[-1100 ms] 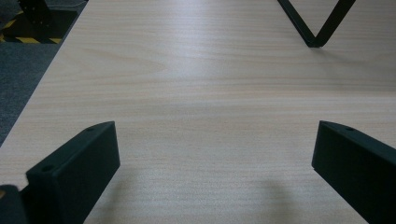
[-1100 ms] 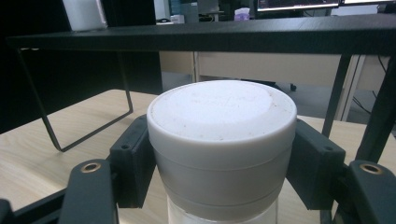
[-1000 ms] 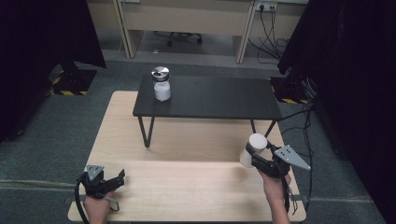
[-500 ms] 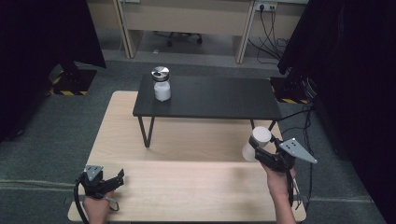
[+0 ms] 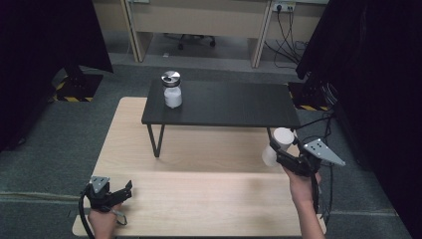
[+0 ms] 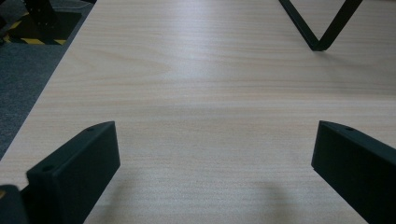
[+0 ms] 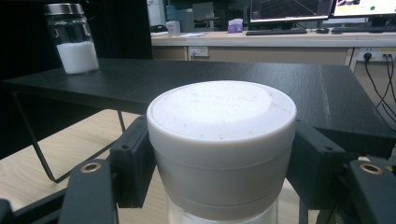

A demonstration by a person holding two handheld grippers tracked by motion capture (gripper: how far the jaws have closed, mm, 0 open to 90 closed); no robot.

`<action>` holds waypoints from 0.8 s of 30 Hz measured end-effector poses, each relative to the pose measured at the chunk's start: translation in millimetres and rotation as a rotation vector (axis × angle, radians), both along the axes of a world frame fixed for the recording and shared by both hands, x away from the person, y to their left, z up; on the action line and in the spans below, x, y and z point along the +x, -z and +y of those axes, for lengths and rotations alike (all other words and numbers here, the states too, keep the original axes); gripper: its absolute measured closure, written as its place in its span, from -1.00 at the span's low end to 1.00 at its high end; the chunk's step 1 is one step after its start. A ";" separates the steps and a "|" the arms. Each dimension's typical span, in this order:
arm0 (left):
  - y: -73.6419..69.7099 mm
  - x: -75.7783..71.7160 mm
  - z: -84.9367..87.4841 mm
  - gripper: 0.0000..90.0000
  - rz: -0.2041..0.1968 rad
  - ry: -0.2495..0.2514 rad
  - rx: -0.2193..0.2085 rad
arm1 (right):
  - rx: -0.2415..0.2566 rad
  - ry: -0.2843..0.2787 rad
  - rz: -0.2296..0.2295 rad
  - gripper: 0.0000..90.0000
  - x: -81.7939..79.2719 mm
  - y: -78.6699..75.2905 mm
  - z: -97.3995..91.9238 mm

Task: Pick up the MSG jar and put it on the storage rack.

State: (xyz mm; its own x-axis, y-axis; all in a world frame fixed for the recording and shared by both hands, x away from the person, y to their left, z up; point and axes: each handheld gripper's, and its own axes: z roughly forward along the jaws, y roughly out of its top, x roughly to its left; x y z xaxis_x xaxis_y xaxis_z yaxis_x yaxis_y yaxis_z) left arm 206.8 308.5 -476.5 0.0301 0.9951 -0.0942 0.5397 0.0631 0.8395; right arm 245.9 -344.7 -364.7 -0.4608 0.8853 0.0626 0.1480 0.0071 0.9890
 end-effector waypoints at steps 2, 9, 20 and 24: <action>-0.3 0.7 0.4 -1.00 0.002 0.006 0.002 | -0.018 0.000 -0.001 -0.26 1.3 -5.0 0.5; -0.4 0.5 0.3 -1.00 0.002 0.011 0.004 | -0.017 -0.018 0.001 -0.26 7.7 -20.8 -1.5; -0.4 0.6 0.4 -1.00 0.003 0.011 0.004 | 0.028 -0.015 -0.016 -0.26 18.4 -37.4 -1.5; -0.5 0.7 0.6 -1.00 0.004 0.011 0.003 | 0.028 -0.014 -0.022 -0.26 21.8 -43.5 -0.8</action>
State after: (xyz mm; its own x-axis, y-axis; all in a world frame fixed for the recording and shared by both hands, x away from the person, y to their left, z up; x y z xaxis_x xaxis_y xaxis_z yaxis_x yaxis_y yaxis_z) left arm 207.5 309.1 -476.0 0.0410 0.9950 -0.0909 0.5436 0.0542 0.8376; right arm 267.7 -345.5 -321.1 -0.4745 0.8769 0.0769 0.1264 -0.0185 0.9918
